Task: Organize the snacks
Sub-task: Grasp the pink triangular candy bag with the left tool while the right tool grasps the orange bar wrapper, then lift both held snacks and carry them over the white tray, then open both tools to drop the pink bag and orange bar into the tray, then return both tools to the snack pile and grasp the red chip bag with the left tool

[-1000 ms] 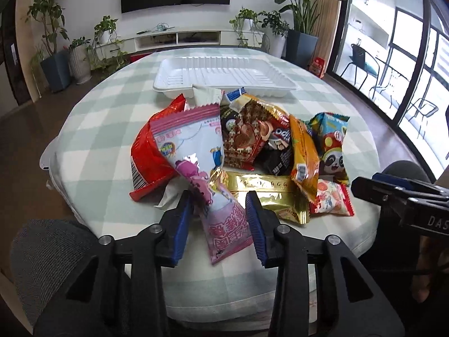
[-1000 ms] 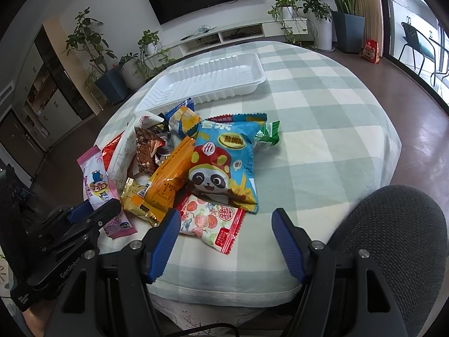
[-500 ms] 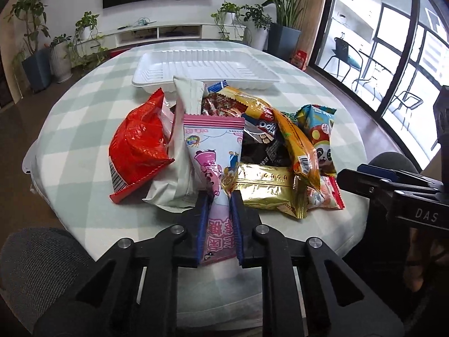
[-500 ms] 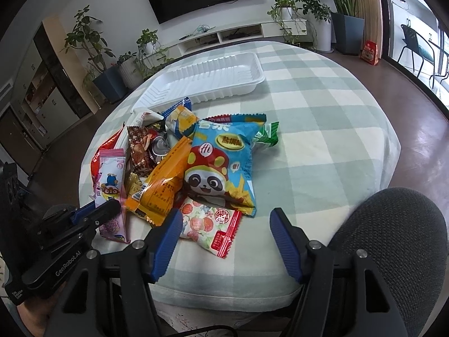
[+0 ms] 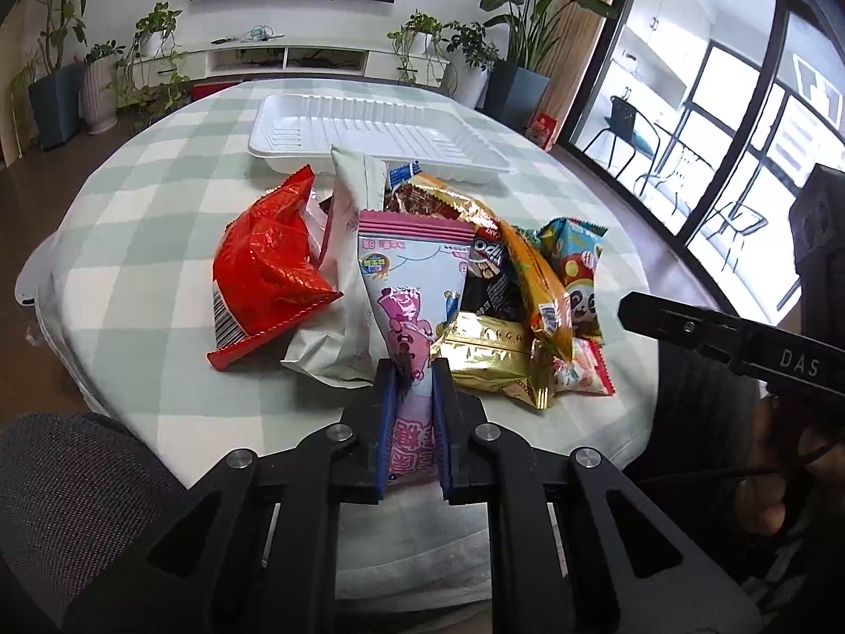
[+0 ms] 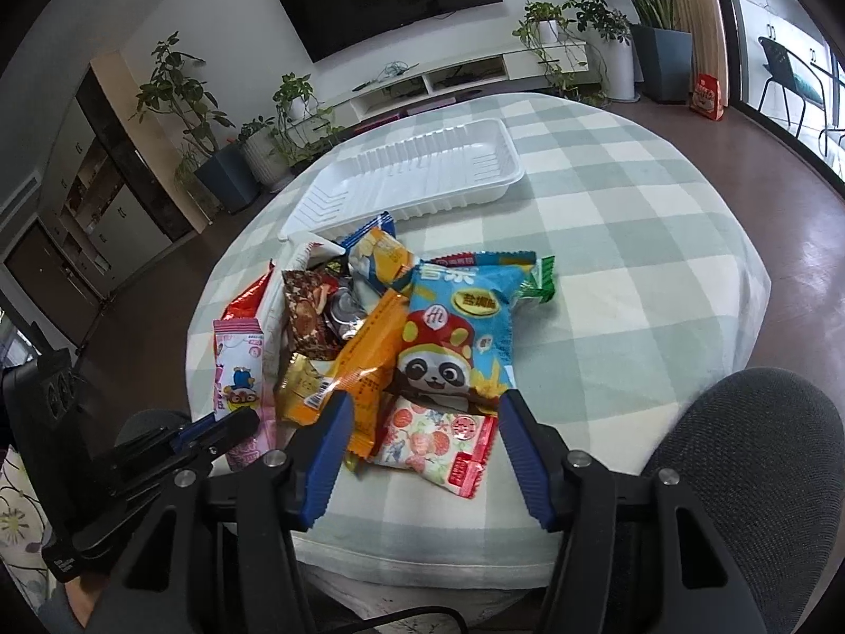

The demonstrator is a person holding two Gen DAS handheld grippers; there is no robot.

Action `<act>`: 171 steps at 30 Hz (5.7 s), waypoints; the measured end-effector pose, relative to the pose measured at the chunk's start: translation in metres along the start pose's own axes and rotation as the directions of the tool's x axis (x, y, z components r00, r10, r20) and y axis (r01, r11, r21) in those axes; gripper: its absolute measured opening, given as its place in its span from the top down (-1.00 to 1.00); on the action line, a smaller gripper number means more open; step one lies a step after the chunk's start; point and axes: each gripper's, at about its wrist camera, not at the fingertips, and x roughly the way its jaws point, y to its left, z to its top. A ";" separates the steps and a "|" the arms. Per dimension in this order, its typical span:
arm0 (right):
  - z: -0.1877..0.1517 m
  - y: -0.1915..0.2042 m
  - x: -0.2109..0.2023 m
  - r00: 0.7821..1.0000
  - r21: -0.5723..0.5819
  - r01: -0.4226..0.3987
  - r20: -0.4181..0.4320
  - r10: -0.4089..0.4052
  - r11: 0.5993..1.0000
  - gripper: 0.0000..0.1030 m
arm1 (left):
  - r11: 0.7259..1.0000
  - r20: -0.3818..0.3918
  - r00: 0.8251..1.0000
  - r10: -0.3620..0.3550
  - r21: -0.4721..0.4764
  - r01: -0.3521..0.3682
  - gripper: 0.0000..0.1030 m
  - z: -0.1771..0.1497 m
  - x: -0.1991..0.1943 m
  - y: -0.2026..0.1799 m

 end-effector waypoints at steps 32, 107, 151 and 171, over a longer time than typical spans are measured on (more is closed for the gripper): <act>0.033 -0.001 0.088 0.967 0.259 -0.088 -0.211 0.145 0.962 0.06 | 0.994 0.005 0.995 -0.097 -0.057 0.097 0.79 -0.012 0.001 0.016; 0.254 -0.051 0.176 0.963 -0.020 -0.054 -0.265 0.047 0.998 0.67 | 0.999 -0.176 0.983 -0.047 -0.017 0.045 0.82 0.287 0.145 0.128; 0.274 -0.054 0.056 0.989 -0.015 -0.083 0.119 0.084 0.996 -0.84 | 0.999 0.156 0.987 -0.030 -0.026 0.034 -0.99 0.263 0.072 0.119; 0.057 -0.086 -0.033 0.960 0.301 -0.268 0.160 0.229 0.915 -0.90 | 0.978 0.136 0.980 0.148 -0.170 -0.125 -0.99 0.082 -0.058 0.091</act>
